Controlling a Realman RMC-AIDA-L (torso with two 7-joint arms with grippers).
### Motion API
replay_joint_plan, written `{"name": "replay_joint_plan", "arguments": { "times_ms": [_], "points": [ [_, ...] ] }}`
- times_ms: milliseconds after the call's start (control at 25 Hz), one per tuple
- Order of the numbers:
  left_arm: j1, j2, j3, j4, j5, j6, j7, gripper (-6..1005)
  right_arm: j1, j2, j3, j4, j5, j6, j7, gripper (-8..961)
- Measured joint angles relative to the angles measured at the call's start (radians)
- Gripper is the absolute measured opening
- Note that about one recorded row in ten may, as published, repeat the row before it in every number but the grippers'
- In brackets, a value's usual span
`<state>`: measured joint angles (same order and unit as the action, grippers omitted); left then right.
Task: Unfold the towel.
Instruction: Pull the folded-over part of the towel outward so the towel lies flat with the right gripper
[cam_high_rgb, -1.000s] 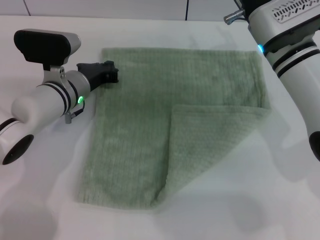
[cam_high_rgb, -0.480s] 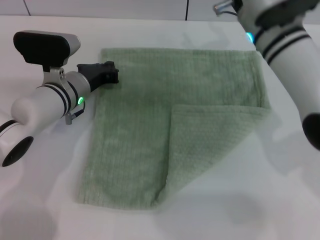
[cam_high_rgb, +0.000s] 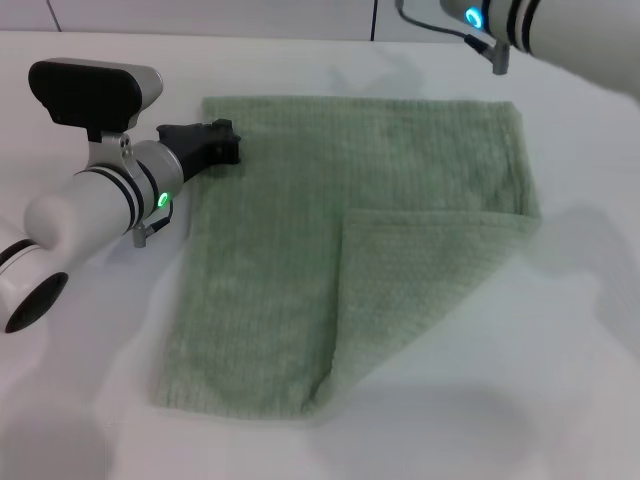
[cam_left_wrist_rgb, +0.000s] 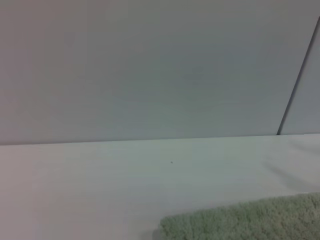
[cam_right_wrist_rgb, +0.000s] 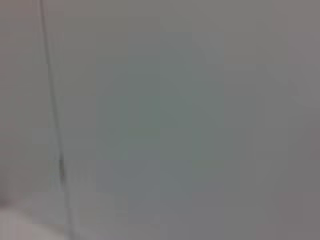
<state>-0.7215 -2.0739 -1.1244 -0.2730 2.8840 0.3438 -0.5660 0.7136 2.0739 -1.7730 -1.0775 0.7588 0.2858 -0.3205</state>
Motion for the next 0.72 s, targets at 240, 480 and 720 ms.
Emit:
{"name": "replay_joint_plan", "arguments": {
  "times_ms": [240,480,720],
  "points": [
    [0.001,0.0,0.0,0.0,0.002,0.0,0.003,-2,0.066,0.001,0.113,-0.052,0.003,0.419,-0.103,814],
    [0.006,0.0,0.0,0.0,0.002,0.0,0.004,-2,0.117,0.002,0.141,-0.064,0.004,0.636,-0.177,813],
    [0.007,0.0,0.0,0.0,0.001,0.0,0.006,-2,0.175,0.003,0.146,0.014,0.002,0.742,-0.229,814]
  ]
}}
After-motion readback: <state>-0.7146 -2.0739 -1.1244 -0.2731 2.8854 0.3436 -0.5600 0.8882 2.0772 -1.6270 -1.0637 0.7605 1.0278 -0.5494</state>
